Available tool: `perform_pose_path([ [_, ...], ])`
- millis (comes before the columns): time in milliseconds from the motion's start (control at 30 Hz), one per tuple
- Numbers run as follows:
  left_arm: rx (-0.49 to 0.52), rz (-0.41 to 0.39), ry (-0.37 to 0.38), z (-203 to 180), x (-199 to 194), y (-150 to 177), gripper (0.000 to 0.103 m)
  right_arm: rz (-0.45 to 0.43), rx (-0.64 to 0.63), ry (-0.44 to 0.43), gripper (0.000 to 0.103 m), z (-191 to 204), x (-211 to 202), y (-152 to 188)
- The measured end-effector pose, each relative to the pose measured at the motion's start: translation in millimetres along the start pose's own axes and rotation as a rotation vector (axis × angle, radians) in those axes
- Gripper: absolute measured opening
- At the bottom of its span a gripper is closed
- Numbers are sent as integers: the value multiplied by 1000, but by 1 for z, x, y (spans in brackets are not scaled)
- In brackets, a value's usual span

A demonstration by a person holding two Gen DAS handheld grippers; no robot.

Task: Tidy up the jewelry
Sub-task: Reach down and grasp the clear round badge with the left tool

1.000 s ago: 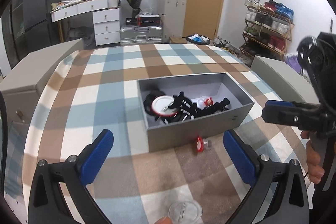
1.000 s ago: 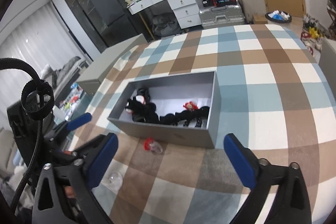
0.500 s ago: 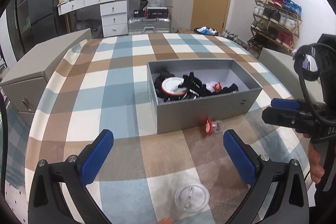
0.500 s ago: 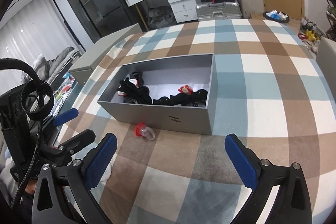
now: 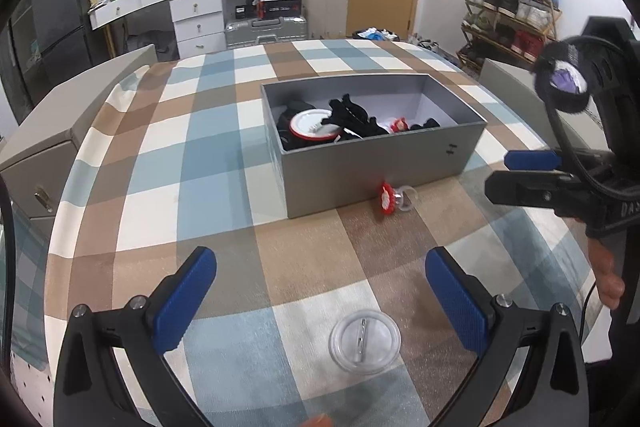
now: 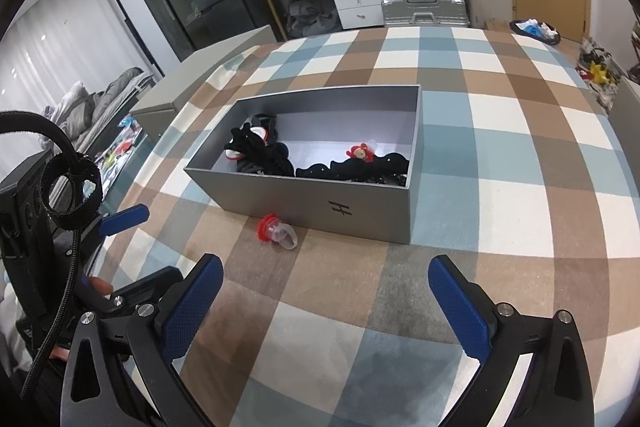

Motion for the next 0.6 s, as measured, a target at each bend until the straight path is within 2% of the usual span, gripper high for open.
perform_pose_path([
  [600,135,130,25,-14,10,37,102,73,-55,2,103,12,12,11],
])
Point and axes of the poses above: each gripper's, at about its wrist camera, not at the fingertips, and x roughly the way its jaws point, z to its left, y to its underside, the point moved 9 cm from there along x, roughly the way its jaws point, and after that the axes turned 8 degrees about z, right-handed, at the moved point
